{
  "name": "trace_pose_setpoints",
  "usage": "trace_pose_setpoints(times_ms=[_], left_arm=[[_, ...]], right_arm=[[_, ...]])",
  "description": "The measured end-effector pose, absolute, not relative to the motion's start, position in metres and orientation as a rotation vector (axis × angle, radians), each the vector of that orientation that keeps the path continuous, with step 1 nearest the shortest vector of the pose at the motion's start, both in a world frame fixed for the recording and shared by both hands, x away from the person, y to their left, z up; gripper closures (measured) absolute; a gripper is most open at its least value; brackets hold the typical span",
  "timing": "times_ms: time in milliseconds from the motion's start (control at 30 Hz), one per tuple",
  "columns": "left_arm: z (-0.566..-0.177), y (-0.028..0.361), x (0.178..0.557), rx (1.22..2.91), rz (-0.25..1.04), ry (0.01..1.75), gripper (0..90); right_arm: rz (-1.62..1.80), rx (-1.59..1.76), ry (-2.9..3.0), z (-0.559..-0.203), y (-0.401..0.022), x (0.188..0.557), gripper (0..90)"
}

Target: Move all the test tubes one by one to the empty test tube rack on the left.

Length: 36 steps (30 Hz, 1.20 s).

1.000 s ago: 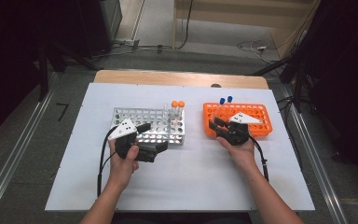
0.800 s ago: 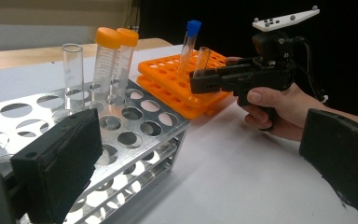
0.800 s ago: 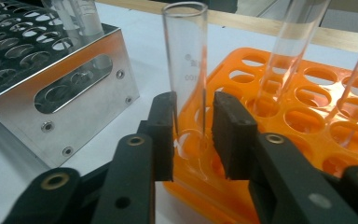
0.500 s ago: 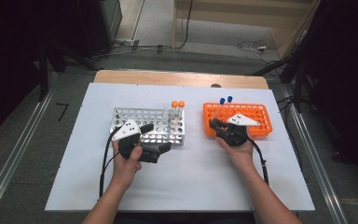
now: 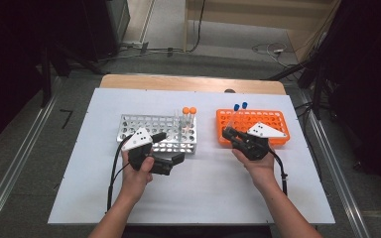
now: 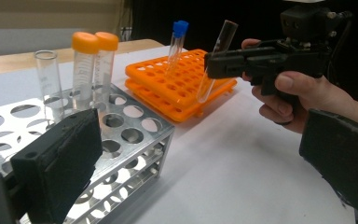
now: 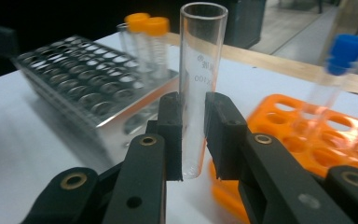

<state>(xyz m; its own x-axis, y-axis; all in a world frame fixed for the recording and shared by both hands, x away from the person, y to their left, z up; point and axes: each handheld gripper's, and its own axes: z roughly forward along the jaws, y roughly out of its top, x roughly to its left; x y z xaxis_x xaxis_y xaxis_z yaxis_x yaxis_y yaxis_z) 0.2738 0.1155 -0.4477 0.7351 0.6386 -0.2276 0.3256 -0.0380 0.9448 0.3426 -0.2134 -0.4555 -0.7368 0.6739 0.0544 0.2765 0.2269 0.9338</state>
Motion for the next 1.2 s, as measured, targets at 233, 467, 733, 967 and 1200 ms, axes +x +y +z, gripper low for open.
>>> trace_pose_setpoints(times_ms=[233, 467, 733, 967, 1200], left_arm=[[-0.444, 0.109, 0.272, 1.65, 0.278, 0.748, 2.1], [-0.443, 0.101, 0.27, 1.648, 0.273, 0.747, 12.2], [-0.442, 0.091, 0.268, 1.674, 0.258, 0.713, 36.3], [-0.444, 0.086, 0.267, 1.691, 0.253, 0.687, 57.8], [-0.445, 0.083, 0.265, 1.714, 0.278, 0.655, 75.1]], right_arm=[[1.554, 0.793, 2.255, -0.455, -0.193, 0.323, 74.3], [1.568, 0.709, 2.336, -0.453, -0.174, 0.306, 74.3], [1.577, 0.635, 2.399, -0.456, -0.156, 0.296, 74.3], [1.577, 0.573, 2.452, -0.457, -0.143, 0.288, 74.4], [1.584, 0.566, 2.475, -0.457, -0.138, 0.287, 74.3]])
